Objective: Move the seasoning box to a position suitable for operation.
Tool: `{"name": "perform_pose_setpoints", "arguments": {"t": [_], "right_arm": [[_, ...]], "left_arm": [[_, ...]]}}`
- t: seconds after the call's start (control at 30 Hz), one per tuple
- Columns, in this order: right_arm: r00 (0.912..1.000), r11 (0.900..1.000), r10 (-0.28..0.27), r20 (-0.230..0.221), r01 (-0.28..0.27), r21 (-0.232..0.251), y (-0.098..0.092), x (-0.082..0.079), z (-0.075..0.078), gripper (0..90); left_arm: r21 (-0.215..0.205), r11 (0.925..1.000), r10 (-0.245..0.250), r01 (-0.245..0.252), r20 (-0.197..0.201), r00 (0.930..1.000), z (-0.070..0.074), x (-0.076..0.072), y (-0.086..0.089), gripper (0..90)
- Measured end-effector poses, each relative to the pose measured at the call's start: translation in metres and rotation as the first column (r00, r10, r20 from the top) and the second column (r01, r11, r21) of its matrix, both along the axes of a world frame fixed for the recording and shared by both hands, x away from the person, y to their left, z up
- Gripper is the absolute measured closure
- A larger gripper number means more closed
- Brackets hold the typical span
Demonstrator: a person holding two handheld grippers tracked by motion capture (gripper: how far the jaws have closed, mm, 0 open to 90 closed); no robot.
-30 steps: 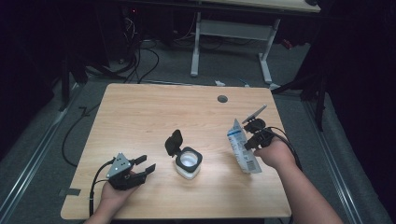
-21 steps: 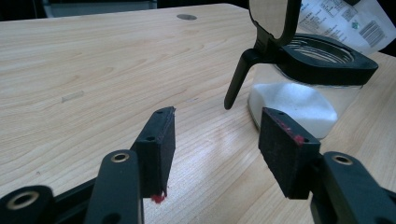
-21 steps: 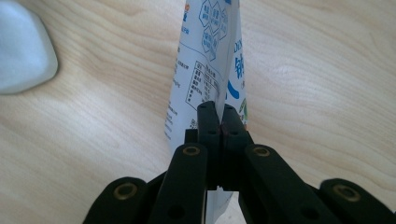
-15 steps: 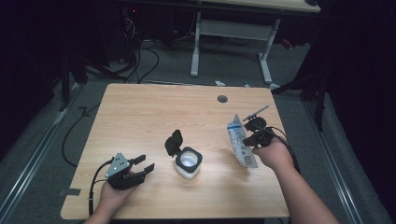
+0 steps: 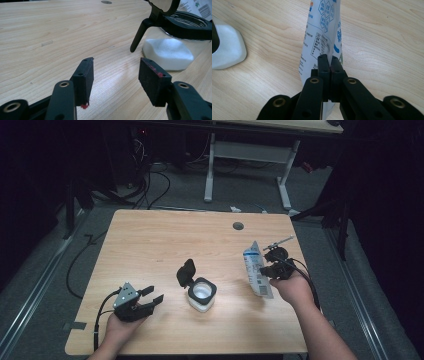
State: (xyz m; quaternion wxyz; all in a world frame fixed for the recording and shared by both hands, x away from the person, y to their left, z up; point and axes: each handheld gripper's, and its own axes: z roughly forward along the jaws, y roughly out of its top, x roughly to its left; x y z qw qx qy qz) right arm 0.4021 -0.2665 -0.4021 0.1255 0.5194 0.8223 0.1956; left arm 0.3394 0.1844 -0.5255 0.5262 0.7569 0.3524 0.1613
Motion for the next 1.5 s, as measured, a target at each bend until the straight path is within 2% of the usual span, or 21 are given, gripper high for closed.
{"name": "perform_pose_setpoints", "arguments": {"t": [0.63, 0.77, 0.87, 0.93, 1.0, 1.13, 1.23, 1.5], "right_arm": [[0.9969, 1.0, -0.009, 0.079, 0.007, 0.024, -0.001, -0.008, 0.005, 89.6], [0.9952, 0.999, -0.014, 0.097, 0.009, 0.046, -0.003, -0.011, 0.002, 89.6], [0.9951, 0.999, -0.009, 0.098, 0.005, 0.041, -0.003, -0.013, -0.003, 89.6], [0.9934, 1.0, -0.007, 0.114, 0.003, 0.031, -0.003, -0.015, -0.004, 89.6], [0.9909, 0.998, -0.018, 0.133, 0.01, 0.06, -0.005, -0.018, -0.005, 89.6], [0.9871, 0.998, -0.02, 0.159, 0.009, 0.067, -0.005, -0.021, -0.007, 89.6], [0.983, 0.995, -0.025, 0.182, 0.007, 0.099, -0.007, -0.025, -0.007, 89.6], [0.9741, 0.991, -0.045, 0.222, 0.016, 0.132, -0.008, -0.032, -0.013, 89.6]], "left_arm": [[-0.013, 0.9999, -0.002, 0.002, -0.019, 0.9998, 0.0, 0.001, 0.0, 46.4], [-0.012, 0.9999, -0.002, 0.002, -0.018, 0.9998, 0.0, 0.001, 0.0, 46.4], [-0.006, 1.0, -0.006, 0.006, -0.02, 0.9998, -0.001, 0.001, -0.001, 46.4], [-0.006, 1.0, -0.006, 0.006, -0.019, 0.9998, -0.001, 0.001, -0.001, 46.4], [-0.004, 1.0, -0.007, 0.007, -0.02, 0.9998, -0.001, 0.001, -0.002, 46.4], [-0.001, 1.0, -0.007, 0.007, -0.021, 0.9997, -0.001, 0.001, -0.002, 46.4], [-0.004, 1.0, -0.007, 0.007, -0.023, 0.9997, -0.002, 0.001, -0.002, 46.5], [0.0, 1.0, -0.003, 0.003, -0.019, 0.9998, -0.001, 0.001, -0.001, 46.5]]}}
